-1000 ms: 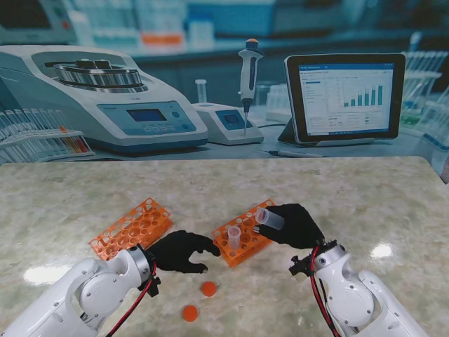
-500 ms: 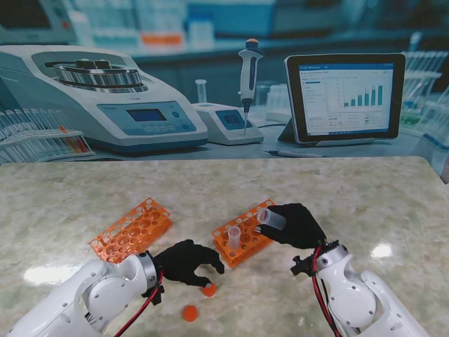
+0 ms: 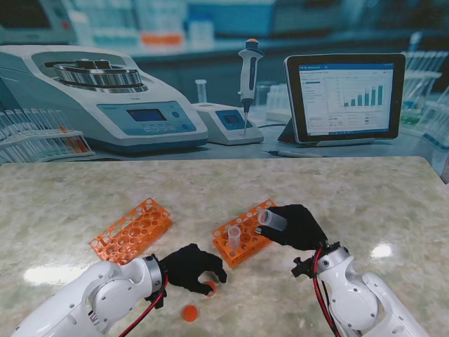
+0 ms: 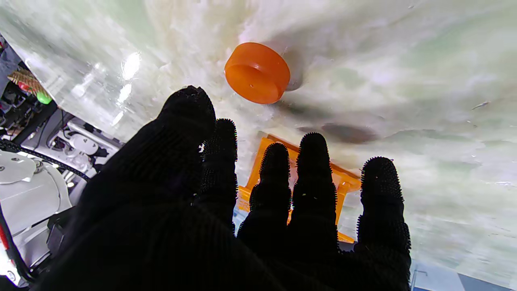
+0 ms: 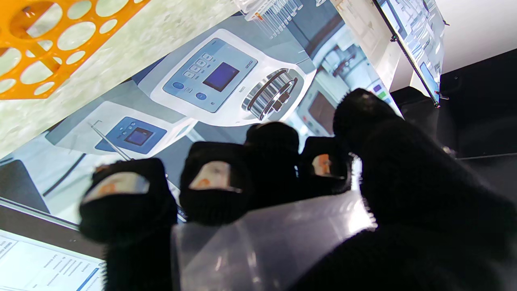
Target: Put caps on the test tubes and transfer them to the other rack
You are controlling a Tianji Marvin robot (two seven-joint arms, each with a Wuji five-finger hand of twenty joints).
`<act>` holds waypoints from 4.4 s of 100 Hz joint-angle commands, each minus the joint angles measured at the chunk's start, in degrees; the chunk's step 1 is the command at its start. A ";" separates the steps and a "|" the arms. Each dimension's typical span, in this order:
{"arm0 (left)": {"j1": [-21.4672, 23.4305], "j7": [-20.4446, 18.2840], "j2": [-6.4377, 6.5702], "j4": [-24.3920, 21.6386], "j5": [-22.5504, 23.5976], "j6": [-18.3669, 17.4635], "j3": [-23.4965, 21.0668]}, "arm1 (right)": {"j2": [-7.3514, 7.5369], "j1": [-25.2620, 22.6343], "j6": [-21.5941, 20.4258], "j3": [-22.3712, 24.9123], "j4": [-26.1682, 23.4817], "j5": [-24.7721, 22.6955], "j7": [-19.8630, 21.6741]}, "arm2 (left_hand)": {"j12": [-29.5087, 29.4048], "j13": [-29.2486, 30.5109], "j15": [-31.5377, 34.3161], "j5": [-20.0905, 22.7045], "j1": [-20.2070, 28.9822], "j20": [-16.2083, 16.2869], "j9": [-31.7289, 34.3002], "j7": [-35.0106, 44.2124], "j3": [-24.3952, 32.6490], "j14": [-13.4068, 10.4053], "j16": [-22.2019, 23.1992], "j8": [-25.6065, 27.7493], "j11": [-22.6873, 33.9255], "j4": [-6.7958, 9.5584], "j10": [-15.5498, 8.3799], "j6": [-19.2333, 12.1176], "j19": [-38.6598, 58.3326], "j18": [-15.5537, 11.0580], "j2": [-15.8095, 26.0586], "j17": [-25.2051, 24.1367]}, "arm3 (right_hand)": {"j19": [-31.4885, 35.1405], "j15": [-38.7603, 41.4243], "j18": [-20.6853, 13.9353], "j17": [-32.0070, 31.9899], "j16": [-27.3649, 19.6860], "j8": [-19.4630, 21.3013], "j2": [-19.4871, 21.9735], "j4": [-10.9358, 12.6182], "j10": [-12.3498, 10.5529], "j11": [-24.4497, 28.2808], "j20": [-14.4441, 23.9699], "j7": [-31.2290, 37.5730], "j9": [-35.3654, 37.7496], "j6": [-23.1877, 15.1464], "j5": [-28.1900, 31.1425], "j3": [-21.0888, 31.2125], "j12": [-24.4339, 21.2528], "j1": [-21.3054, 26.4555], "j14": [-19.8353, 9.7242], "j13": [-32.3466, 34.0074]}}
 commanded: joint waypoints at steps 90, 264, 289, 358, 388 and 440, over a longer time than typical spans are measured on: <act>0.99 -0.16 0.77 0.52 5.55 -1.44 1.10 | -0.02 -0.77 0.01 -0.15 -0.71 0.21 0.34 | 1.27 -3.11 -0.98 -0.75 -1.25 4.60 -2.03 2.88 -1.74 -1.26 2.15 2.64 -0.88 -1.32 -2.26 -4.49 -3.33 -0.69 -0.39 -1.10 | -0.06 -0.66 0.64 0.64 -0.08 3.32 2.02 1.77 -0.20 0.34 1.21 3.18 -0.25 -1.87 2.52 -0.24 0.53 2.32 -0.50 1.11; -1.52 7.30 0.09 8.35 10.56 1.27 2.44 | -0.07 -0.96 0.59 -0.40 -1.19 0.23 0.16 | 28.85 15.74 13.74 3.97 22.76 -2.47 14.85 23.35 -5.35 -6.25 23.26 10.58 3.58 1.20 -6.15 -2.79 14.91 -11.57 -1.70 29.27 | -1.22 -1.82 0.60 0.34 -0.46 3.50 2.09 1.20 -0.29 0.08 0.99 2.24 -0.81 -2.57 1.91 -1.87 -0.14 2.37 -0.09 1.08; -1.77 7.59 -0.11 9.15 8.96 1.12 2.65 | -0.06 -1.19 0.31 -0.26 -1.36 0.30 0.20 | 25.52 17.72 8.48 6.37 23.16 -11.98 14.33 22.11 -1.63 -5.15 24.85 8.47 5.11 0.04 -5.73 -1.83 10.64 -12.45 -4.09 33.68 | -1.45 -2.10 0.61 0.29 -0.55 3.54 2.07 1.15 -0.31 0.08 0.97 2.09 -0.84 -2.80 1.83 -2.02 -0.18 2.41 -0.02 1.07; -2.17 9.41 -0.40 9.80 8.57 -0.45 2.45 | -0.07 -1.50 -0.10 -0.25 -1.68 0.83 0.41 | 23.13 19.22 7.10 8.85 22.46 -14.76 14.56 21.41 2.79 -2.98 25.42 7.21 5.09 -0.99 -2.80 0.76 10.74 -12.20 -5.98 37.18 | -2.14 -2.57 0.64 0.11 -0.66 3.66 2.30 1.03 -0.41 -0.04 1.05 1.95 -1.04 -2.96 1.80 -2.47 -0.42 2.46 0.04 1.08; -2.49 10.46 -0.66 9.24 8.42 -1.18 2.29 | -0.08 -1.37 -0.07 -0.38 -1.63 1.16 0.57 | 22.20 18.99 6.23 8.73 23.12 -14.74 13.59 20.59 3.24 -2.81 25.64 6.56 5.17 -1.34 -2.33 1.55 9.94 -11.77 -5.83 36.75 | -2.26 -2.63 0.66 0.09 -0.65 3.68 2.38 1.01 -0.20 0.00 1.12 1.94 -1.18 -2.96 1.81 -2.61 -0.47 2.51 0.06 1.08; -3.11 10.99 -0.94 7.64 8.08 -1.89 2.15 | -0.08 -1.28 0.06 -0.48 -1.63 1.45 0.72 | 21.14 18.53 5.21 8.63 23.75 -14.77 12.53 19.72 3.90 -2.65 26.39 6.21 5.74 -1.51 -2.22 2.07 9.31 -11.49 -5.56 36.12 | -2.39 -2.73 0.71 0.08 -0.65 3.77 2.42 0.98 -0.40 0.07 1.21 1.85 -1.09 -3.07 1.65 -2.69 -0.57 2.56 0.08 1.08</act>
